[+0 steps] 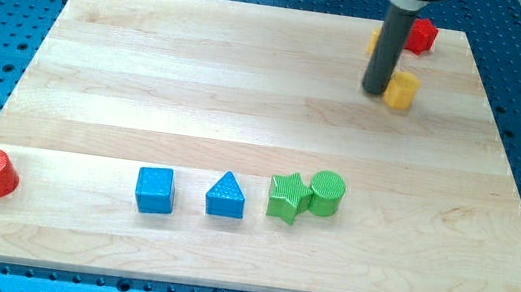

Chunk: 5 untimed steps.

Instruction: Push the yellow hexagon below the red star

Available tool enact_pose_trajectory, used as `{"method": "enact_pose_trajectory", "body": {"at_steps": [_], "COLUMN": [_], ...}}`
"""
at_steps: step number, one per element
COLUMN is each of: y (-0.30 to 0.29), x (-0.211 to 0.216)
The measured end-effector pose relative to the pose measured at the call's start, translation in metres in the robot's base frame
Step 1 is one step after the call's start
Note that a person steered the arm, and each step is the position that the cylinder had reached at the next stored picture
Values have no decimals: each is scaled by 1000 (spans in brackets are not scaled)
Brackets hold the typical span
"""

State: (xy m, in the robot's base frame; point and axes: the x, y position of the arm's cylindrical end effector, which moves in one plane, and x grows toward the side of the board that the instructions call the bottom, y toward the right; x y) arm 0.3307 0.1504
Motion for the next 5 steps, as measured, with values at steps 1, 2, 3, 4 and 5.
{"method": "enact_pose_trajectory", "body": {"at_steps": [1,2,3,4,5], "y": [-10,10,28,56,75], "x": [33,47,6,46,24]}}
